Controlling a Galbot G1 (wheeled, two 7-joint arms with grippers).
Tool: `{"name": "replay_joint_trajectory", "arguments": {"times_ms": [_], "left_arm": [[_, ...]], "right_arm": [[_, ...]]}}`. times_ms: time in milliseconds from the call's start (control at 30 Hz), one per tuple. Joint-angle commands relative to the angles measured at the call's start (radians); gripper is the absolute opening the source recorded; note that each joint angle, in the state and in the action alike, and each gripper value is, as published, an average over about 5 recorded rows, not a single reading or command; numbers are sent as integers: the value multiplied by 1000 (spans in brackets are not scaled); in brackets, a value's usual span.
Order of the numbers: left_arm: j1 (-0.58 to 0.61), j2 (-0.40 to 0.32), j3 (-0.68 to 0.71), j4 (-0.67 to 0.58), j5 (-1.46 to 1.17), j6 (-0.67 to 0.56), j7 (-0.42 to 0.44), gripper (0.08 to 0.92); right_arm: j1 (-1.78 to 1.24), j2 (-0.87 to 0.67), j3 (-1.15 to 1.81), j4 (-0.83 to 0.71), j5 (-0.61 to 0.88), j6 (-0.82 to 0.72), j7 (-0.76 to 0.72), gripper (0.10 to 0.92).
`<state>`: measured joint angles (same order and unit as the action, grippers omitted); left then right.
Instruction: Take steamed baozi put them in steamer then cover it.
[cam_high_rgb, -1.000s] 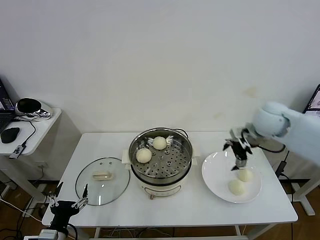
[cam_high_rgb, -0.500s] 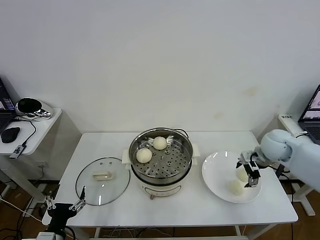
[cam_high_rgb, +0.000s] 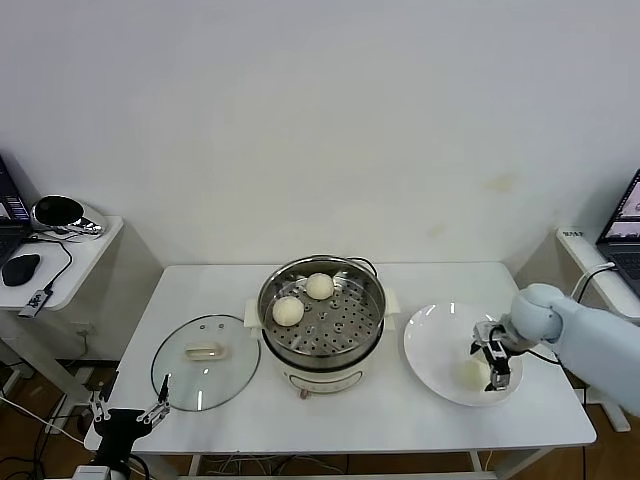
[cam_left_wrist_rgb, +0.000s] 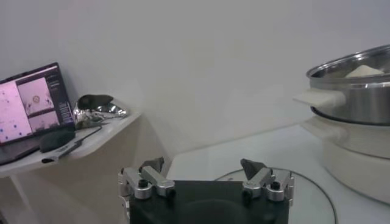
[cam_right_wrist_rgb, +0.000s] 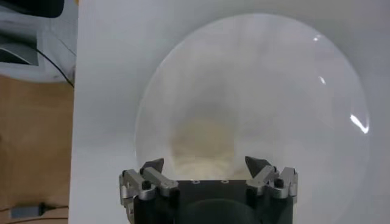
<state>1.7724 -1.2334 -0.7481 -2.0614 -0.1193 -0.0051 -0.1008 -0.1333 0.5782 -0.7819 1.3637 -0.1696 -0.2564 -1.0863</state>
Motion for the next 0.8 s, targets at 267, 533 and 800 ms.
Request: {"name": "replay_joint_trajectory", "arguments": {"times_ms": [267, 533, 800], "left_arm": [[2, -1, -3, 6, -2, -3, -1, 823], [3, -3, -4, 7, -2, -4, -2, 823], [1, -4, -4, 5, -2, -4, -1, 823]], "right_arm": [[-37, 39, 32, -40, -29, -6, 5, 759], [-17, 36, 26, -32, -30, -7, -7, 638], [155, -17, -63, 33, 38, -8, -33, 573]]}}
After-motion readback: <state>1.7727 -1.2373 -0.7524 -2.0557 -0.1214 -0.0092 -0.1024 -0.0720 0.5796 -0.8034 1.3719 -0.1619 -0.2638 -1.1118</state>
